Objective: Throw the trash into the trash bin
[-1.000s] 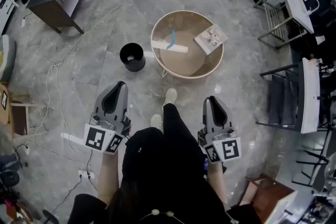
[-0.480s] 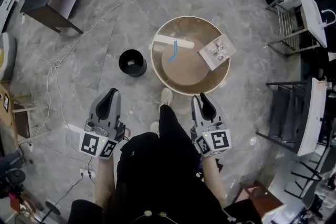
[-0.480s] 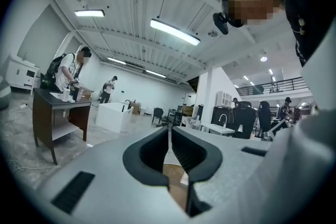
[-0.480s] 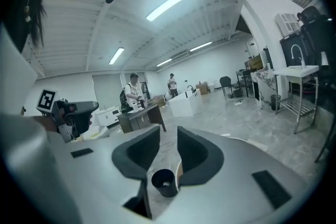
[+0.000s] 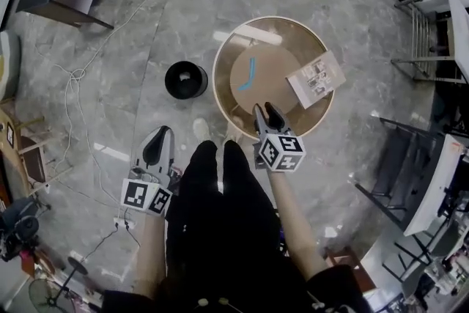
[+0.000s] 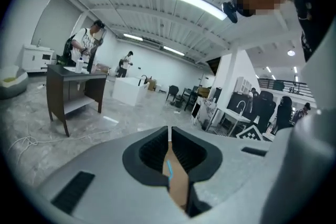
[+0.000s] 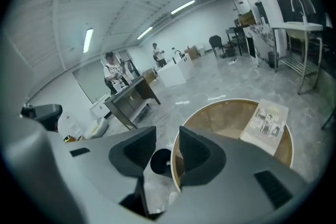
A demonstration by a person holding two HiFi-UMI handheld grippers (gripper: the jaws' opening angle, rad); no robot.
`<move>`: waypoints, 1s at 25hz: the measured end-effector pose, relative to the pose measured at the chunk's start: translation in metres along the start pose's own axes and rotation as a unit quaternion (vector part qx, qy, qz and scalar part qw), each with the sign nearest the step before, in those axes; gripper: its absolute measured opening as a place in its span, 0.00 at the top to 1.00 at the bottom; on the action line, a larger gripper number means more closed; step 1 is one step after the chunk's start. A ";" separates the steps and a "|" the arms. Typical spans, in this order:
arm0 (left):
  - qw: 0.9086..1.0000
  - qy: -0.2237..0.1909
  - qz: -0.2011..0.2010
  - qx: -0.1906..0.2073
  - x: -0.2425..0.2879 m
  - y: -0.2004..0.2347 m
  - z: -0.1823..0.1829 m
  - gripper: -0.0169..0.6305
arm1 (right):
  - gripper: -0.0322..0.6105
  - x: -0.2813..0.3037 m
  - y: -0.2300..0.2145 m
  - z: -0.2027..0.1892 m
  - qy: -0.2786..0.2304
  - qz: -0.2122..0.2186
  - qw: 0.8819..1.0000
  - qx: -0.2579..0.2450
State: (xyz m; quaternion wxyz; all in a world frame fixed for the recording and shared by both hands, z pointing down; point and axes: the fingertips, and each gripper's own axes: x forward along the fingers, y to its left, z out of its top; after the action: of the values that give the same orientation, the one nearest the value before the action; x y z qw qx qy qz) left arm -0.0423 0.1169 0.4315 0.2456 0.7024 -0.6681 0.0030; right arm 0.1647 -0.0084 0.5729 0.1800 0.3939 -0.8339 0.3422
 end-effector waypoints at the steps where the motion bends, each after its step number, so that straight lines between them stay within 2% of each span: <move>1: 1.000 0.018 0.001 -0.005 0.013 0.007 -0.013 0.96 | 0.73 0.015 -0.007 -0.008 0.014 -0.008 1.000 0.010; 6: 0.996 0.091 -0.006 -0.017 0.078 0.036 -0.064 0.96 | 0.70 0.070 -0.037 -0.039 0.064 -0.032 0.995 0.064; 10: 0.988 0.151 -0.005 -0.025 0.130 0.066 -0.119 0.96 | 0.69 0.103 -0.069 -0.077 0.120 -0.065 0.988 0.069; 12: 0.978 0.205 -0.003 -0.032 0.148 0.087 -0.162 0.96 | 0.70 0.116 -0.083 -0.102 0.154 -0.084 0.982 0.076; 15: 0.948 0.311 0.002 -0.070 0.158 0.117 -0.228 0.96 | 0.74 0.131 -0.095 -0.134 0.197 -0.109 0.970 0.092; 17: 0.929 0.354 0.012 -0.112 0.160 0.134 -0.255 0.96 | 0.76 0.144 -0.100 -0.151 0.219 -0.118 0.963 0.101; 18: 0.922 0.363 0.018 -0.132 0.160 0.140 -0.263 0.96 | 0.76 0.150 -0.102 -0.157 0.227 -0.121 0.961 0.104; 21: 0.914 0.370 0.029 -0.161 0.165 0.153 -0.276 0.96 | 0.75 0.168 -0.109 -0.167 0.244 -0.134 0.954 0.112; 25: 0.907 0.385 0.027 -0.165 0.167 0.165 -0.290 0.96 | 0.68 0.193 -0.118 -0.173 0.263 -0.143 0.948 0.112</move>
State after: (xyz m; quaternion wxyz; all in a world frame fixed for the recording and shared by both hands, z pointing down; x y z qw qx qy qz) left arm -0.0860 0.0640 0.7980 0.5963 0.5773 -0.5313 0.1698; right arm 0.1415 -0.0425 0.8548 0.3944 0.4230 -0.6479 0.4957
